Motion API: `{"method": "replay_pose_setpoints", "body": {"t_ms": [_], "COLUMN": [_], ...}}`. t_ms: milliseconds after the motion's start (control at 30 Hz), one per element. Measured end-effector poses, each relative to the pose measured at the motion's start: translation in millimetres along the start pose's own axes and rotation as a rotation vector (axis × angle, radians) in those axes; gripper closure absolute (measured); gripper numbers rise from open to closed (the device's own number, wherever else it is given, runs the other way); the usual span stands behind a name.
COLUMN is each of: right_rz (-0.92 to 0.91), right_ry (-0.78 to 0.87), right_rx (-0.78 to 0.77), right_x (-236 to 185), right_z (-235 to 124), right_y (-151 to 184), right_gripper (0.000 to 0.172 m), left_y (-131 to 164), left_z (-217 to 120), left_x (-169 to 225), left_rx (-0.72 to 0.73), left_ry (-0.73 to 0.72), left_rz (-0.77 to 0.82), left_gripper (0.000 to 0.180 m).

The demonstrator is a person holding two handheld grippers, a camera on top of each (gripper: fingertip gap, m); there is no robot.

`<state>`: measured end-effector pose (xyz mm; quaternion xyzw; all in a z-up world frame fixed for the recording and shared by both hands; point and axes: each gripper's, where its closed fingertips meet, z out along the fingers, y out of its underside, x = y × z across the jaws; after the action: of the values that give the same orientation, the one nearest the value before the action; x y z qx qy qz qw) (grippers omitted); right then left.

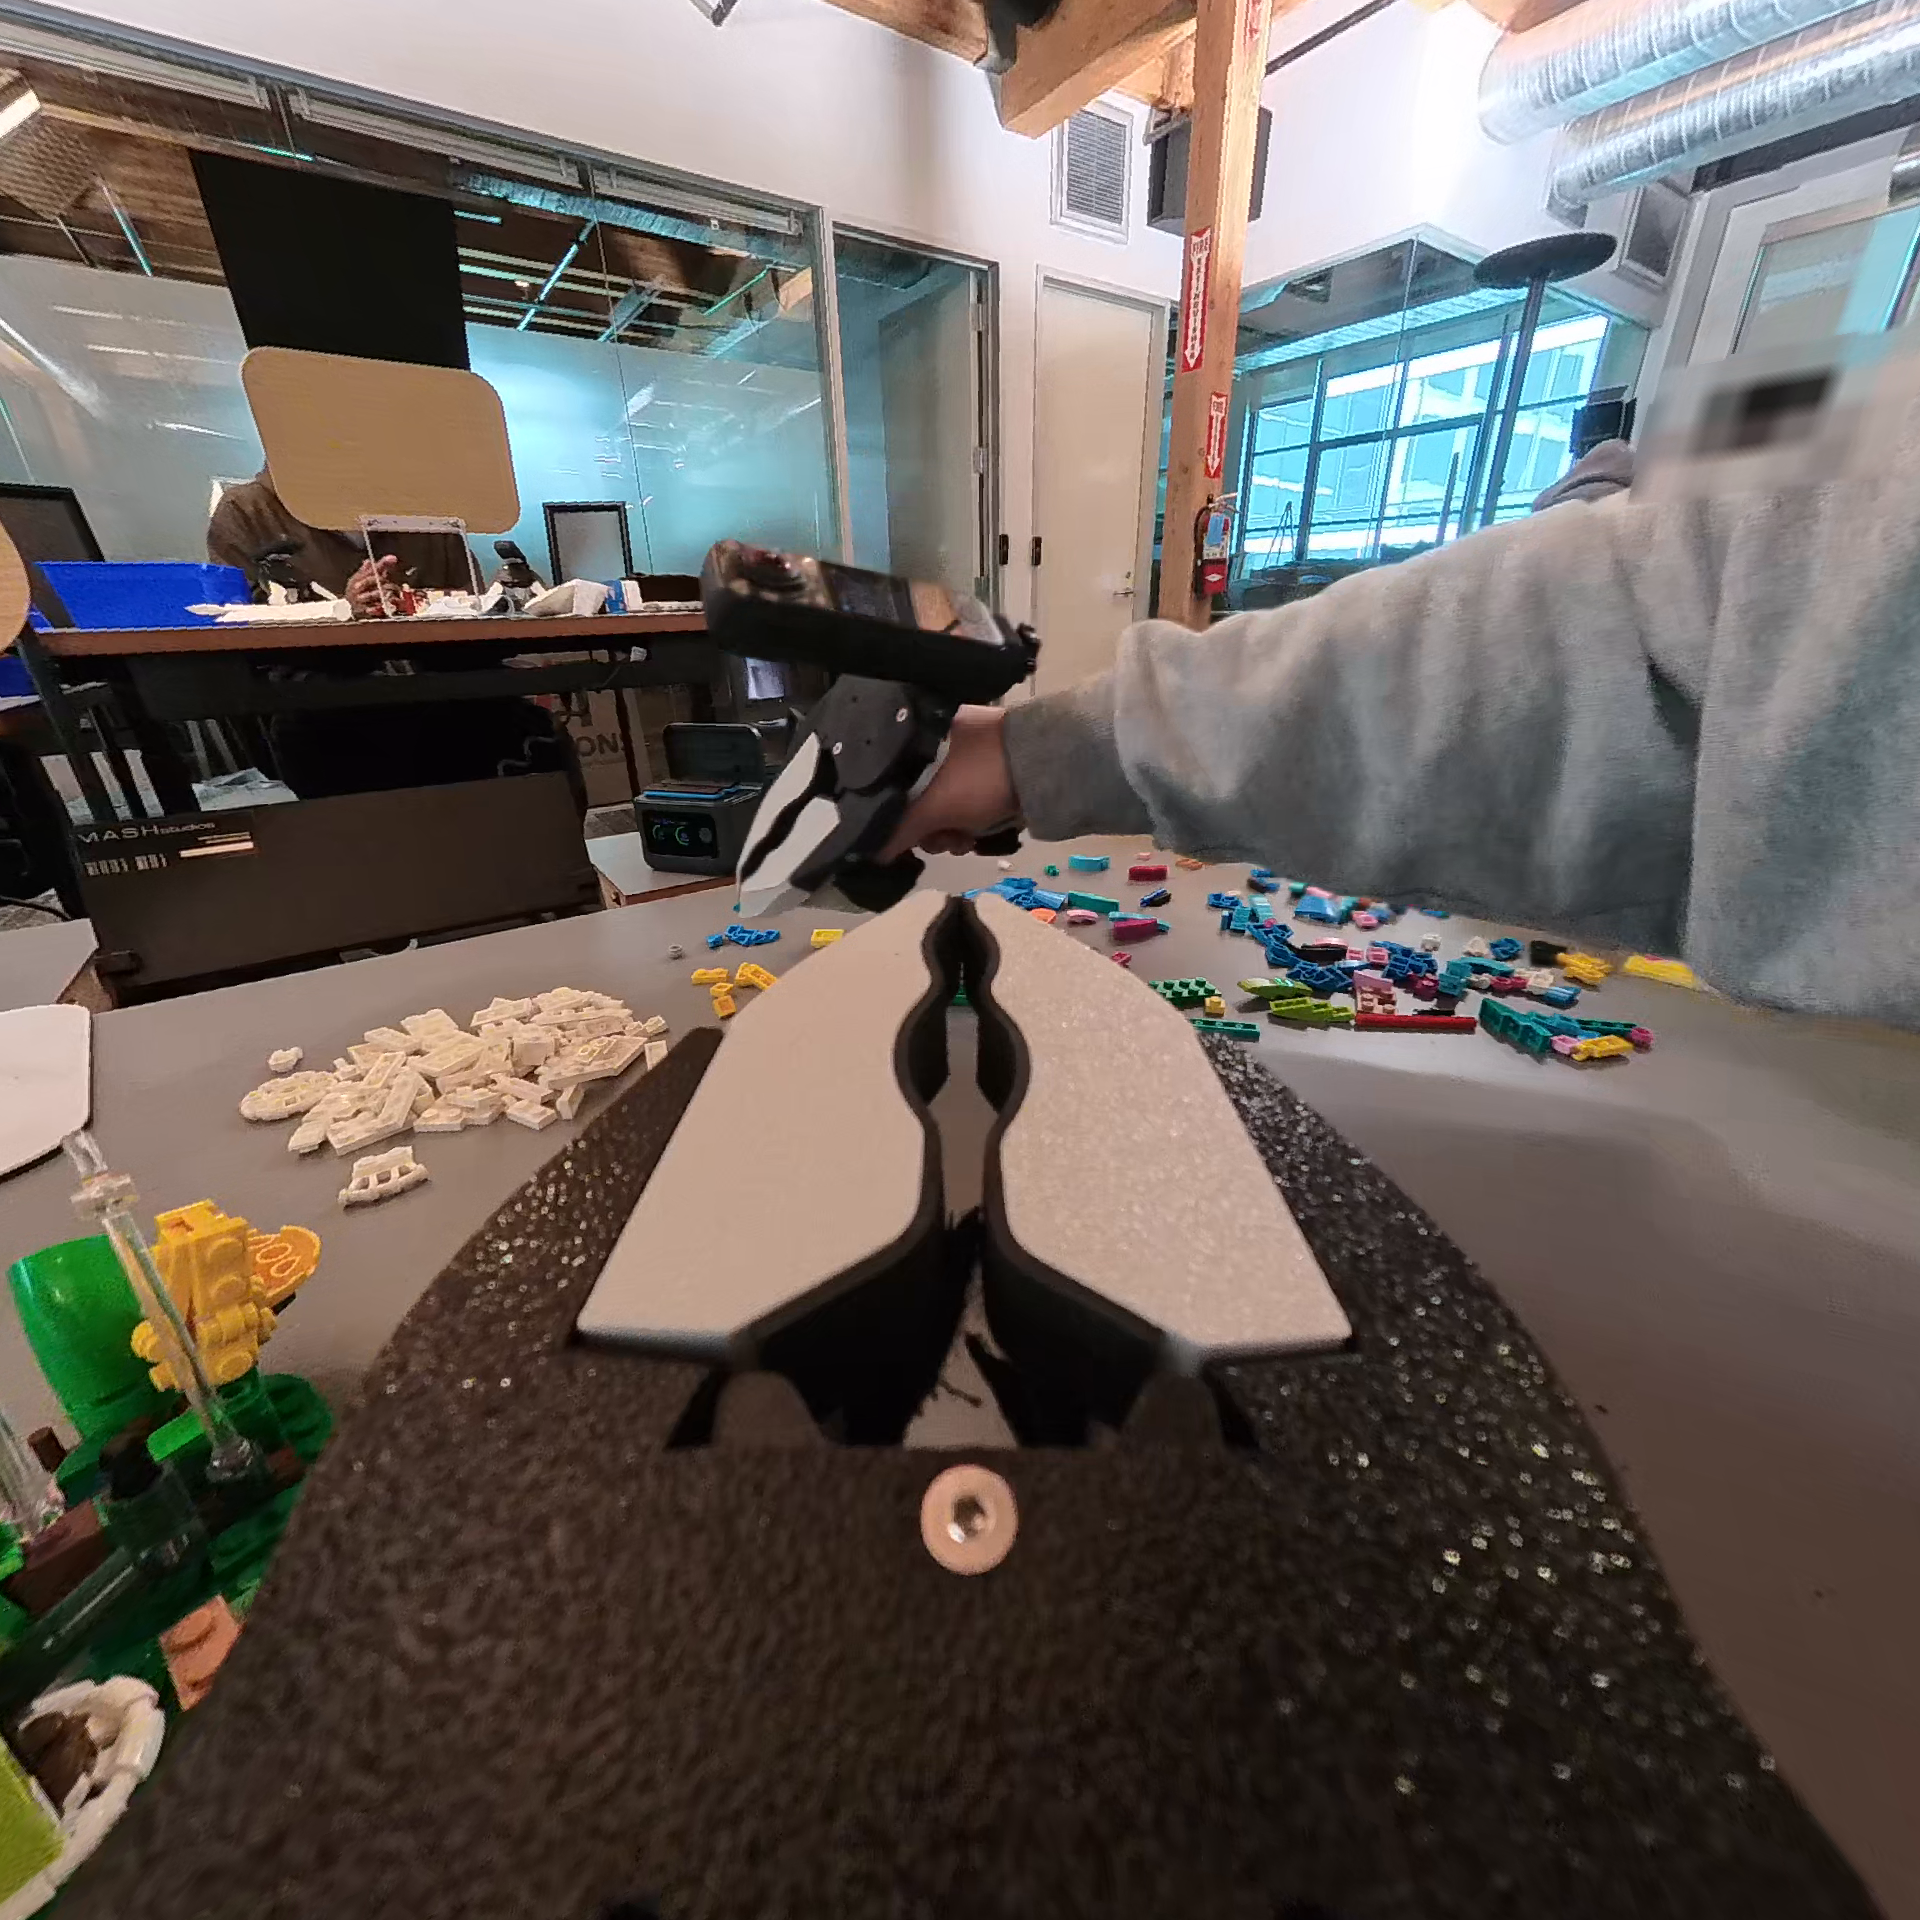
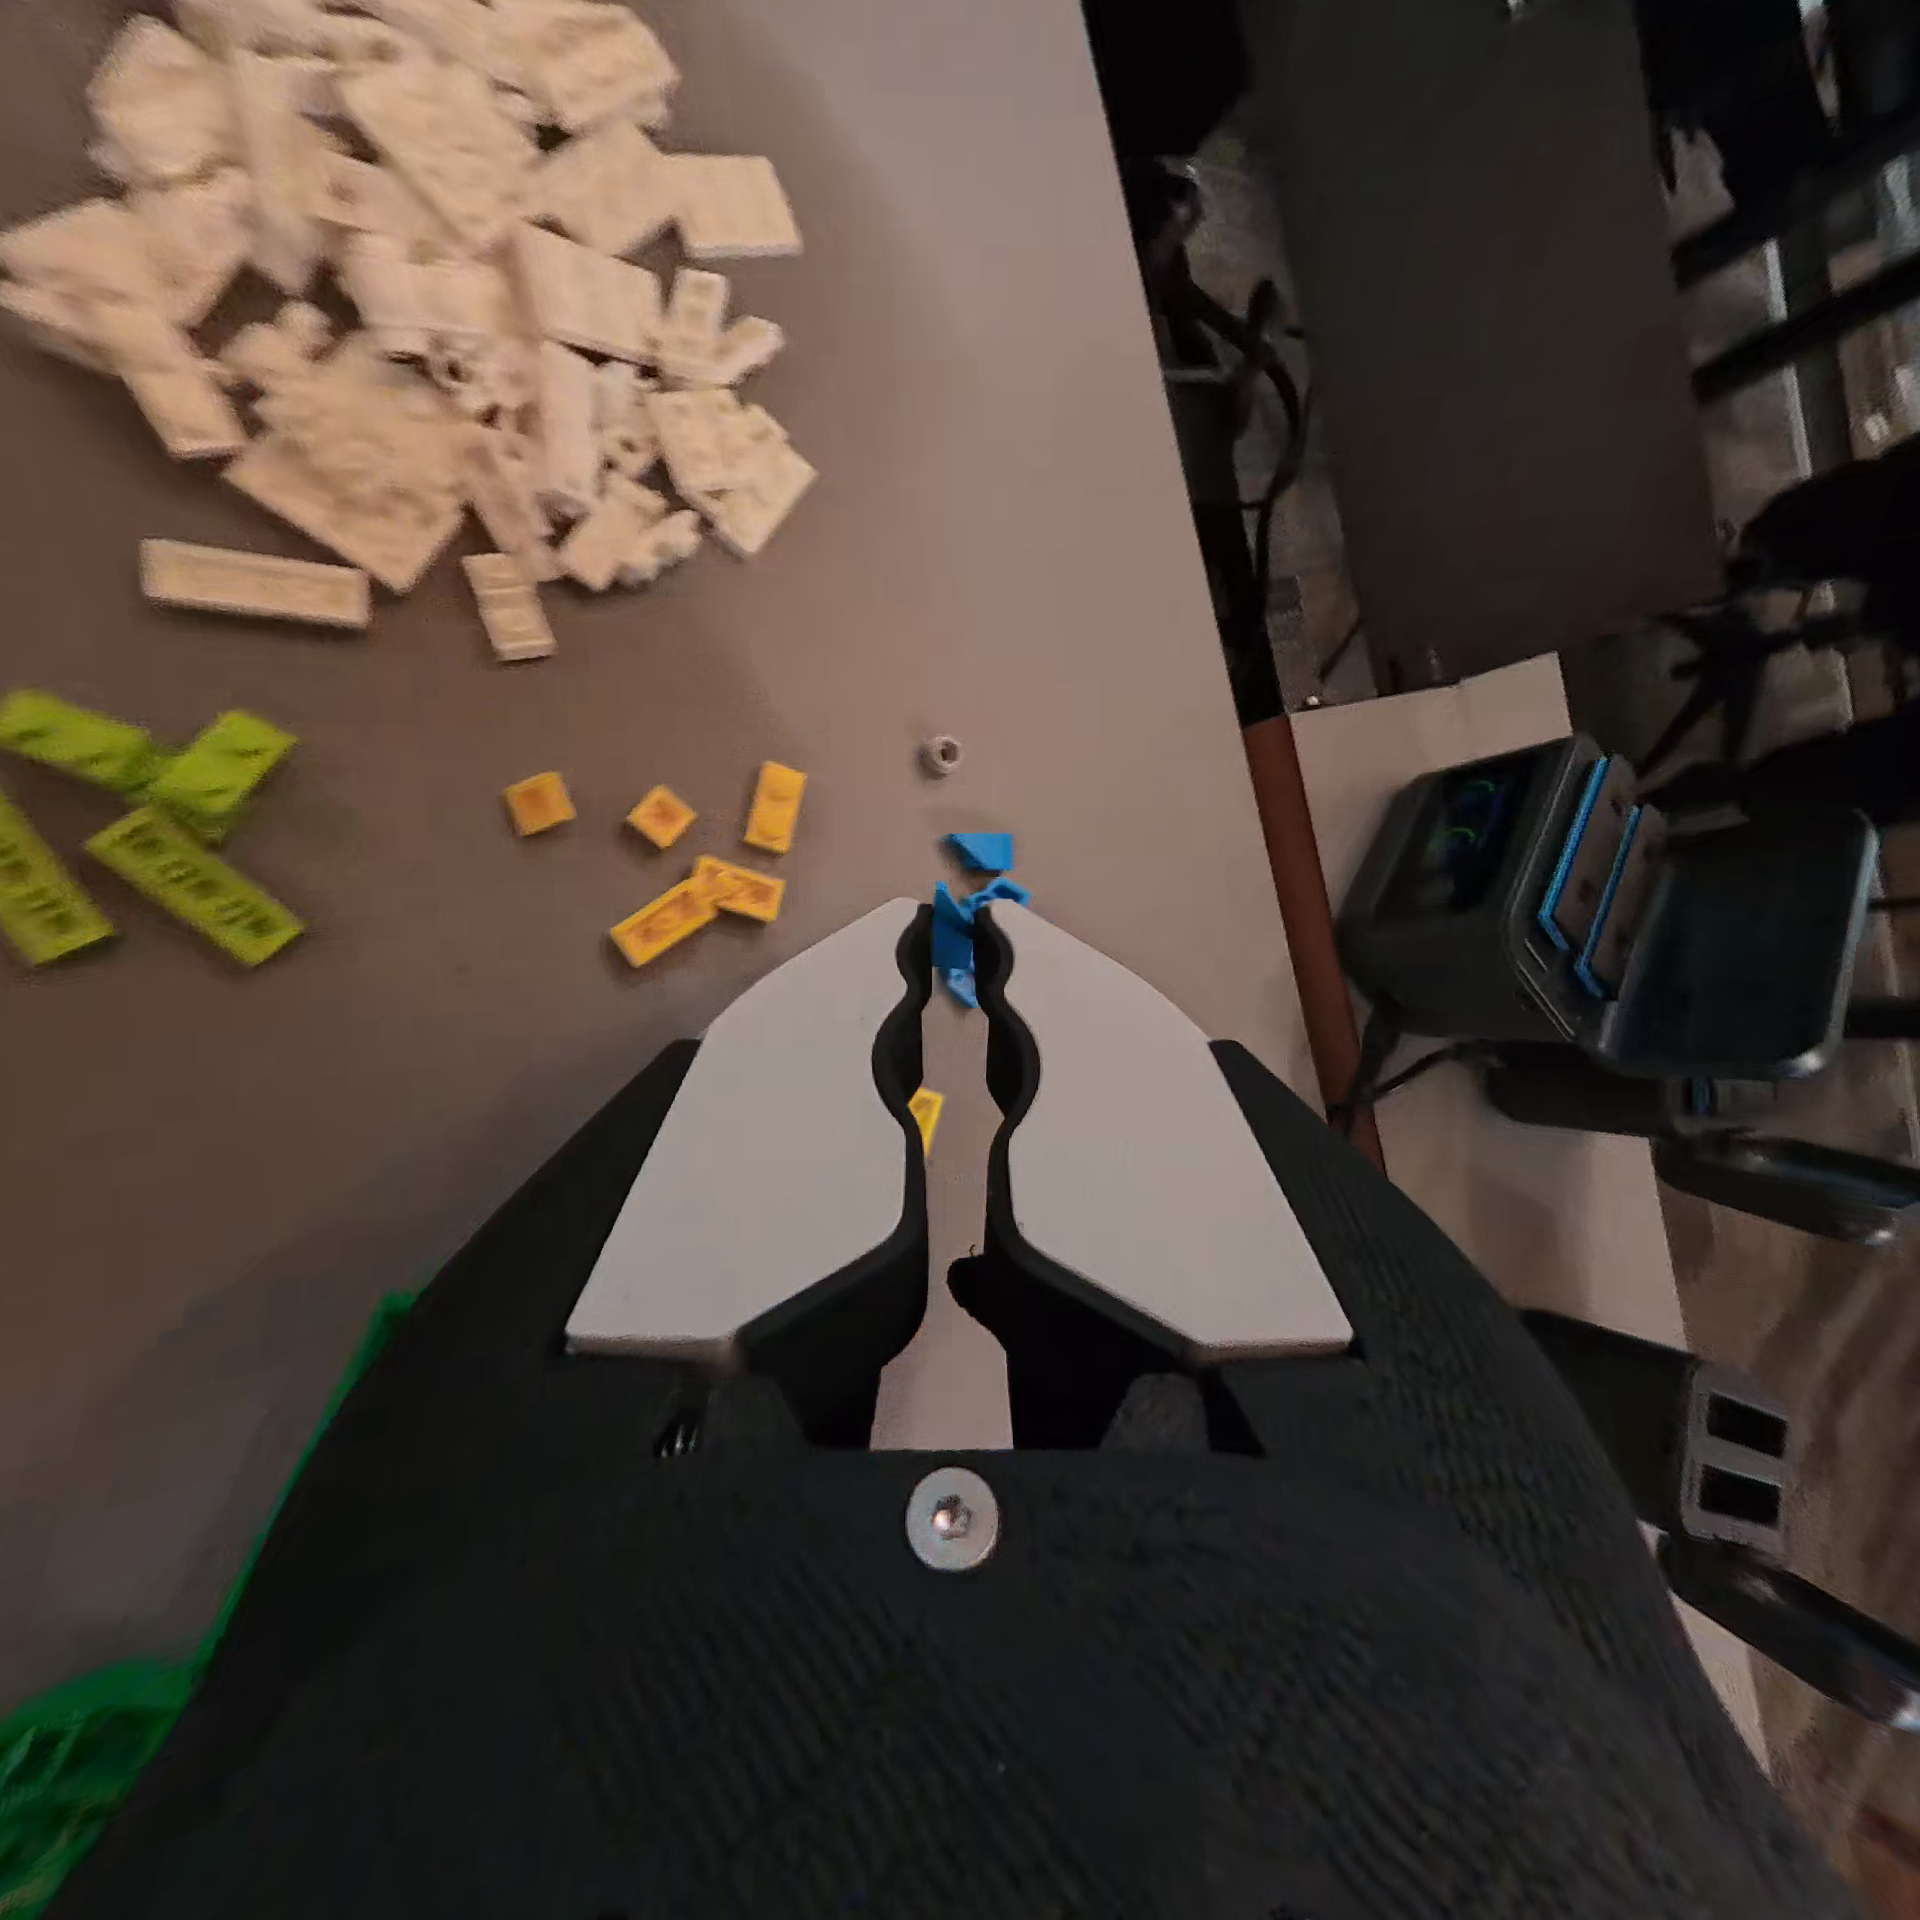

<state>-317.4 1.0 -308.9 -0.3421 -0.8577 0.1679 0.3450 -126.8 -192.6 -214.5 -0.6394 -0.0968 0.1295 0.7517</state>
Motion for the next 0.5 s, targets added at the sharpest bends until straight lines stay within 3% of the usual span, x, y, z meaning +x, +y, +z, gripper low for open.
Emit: {"method": "replay_pose_setpoints", "body": {"t_ms": [100, 167, 333, 400, 500], "right_rz": [0.043, 0.063, 0.059, 0.064, 0.015], "right_ry": [-0.025, -0.052, -0.086, -0.257, -0.668], "right_rx": [-0.02, -0.023, 0.101, 0.161, 0.162], "right_x": [1.0, -1.5, -11.8, -44.0, -125.1], "right_z": [7.1, 4.0, -37.9, -64.8, -116.7], "right_y": [3.9, 4.9, -11.1, -17.0, -7.9], "right_gripper": [0.162, 0.146, 0.142, 0.143, 0.147], "left_y": [0.4, 0.1, -0.5, -0.8, 2.5], "left_z": [0.5, 0.4, 0.0, -0.4, 0.2], "left_x": [0.0, -0.5, -2.5, -3.4, -1.8], "left_rx": [-0.002, 0.0, 0.008, 0.012, -0.015], "left_ry": [0.002, 0.002, 0.002, 0.002, 0.022], "left_rz": [-0.002, -0.009, -0.037, -0.049, -0.083], "left_gripper": [0.18, 0.18, 0.18, 0.18, 0.18]}}
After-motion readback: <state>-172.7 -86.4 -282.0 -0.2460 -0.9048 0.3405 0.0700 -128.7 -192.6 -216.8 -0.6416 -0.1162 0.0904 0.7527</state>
